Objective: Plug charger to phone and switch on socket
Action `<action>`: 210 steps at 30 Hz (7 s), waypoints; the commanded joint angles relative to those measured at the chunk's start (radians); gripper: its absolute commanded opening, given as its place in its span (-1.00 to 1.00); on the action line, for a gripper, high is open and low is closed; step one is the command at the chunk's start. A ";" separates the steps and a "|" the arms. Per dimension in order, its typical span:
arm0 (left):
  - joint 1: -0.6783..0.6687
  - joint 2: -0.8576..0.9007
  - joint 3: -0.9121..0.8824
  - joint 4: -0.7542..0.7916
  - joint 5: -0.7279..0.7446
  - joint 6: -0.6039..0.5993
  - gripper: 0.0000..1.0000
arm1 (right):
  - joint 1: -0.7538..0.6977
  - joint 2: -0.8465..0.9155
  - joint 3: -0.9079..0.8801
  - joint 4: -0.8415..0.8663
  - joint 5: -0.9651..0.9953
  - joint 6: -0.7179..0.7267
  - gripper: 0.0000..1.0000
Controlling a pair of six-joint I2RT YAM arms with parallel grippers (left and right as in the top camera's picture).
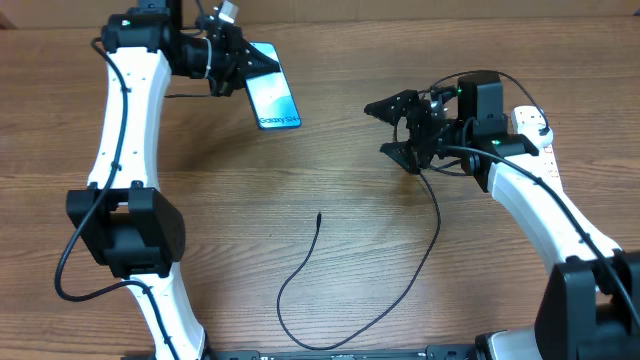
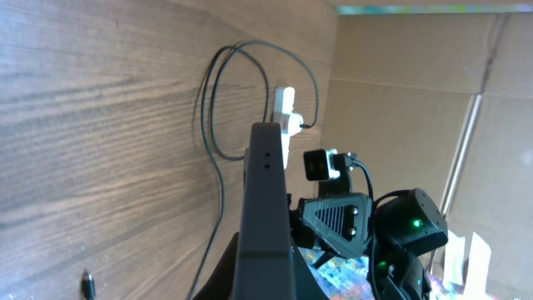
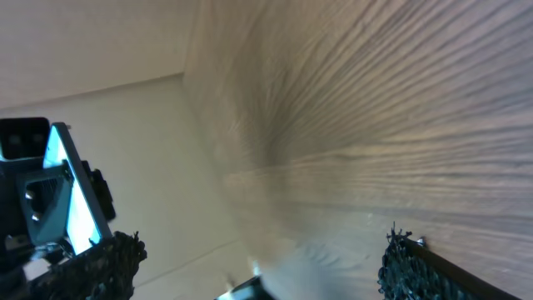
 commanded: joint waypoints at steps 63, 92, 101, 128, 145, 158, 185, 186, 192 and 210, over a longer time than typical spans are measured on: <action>0.068 -0.003 0.010 0.004 0.085 0.111 -0.92 | 0.667 0.182 0.015 -0.320 0.760 -0.247 0.79; 0.067 -0.003 0.010 0.004 0.059 0.107 -0.92 | 0.712 0.396 0.233 -0.505 0.785 -0.220 -0.83; 0.070 -0.003 0.010 0.000 0.059 0.108 -0.92 | 0.683 0.396 0.247 -0.515 0.763 -0.225 -0.92; 0.128 -0.003 0.010 0.190 0.395 0.028 -0.92 | 0.237 0.320 0.304 -0.207 -0.563 -0.618 -0.92; 0.128 -0.003 0.010 0.368 0.430 -0.164 -0.92 | 0.240 0.320 0.304 0.256 -0.718 -0.272 -0.92; 0.128 -0.003 0.010 0.538 0.422 -0.254 -0.91 | 0.241 0.320 0.304 0.468 -0.715 -0.070 -0.92; 0.118 -0.003 0.010 0.734 0.294 -0.476 -0.92 | 0.254 0.320 0.304 1.099 -0.590 0.483 -0.93; 0.116 -0.003 0.010 0.738 0.294 -0.478 -0.92 | 0.254 0.320 0.304 1.114 -0.581 0.494 -0.92; 0.092 -0.003 0.010 0.741 0.297 -0.477 -0.92 | 0.254 0.320 0.304 1.146 -0.528 0.547 -0.92; 0.057 -0.003 0.010 0.764 0.296 -0.477 -0.92 | 0.254 0.320 0.304 1.228 -0.443 0.643 -0.92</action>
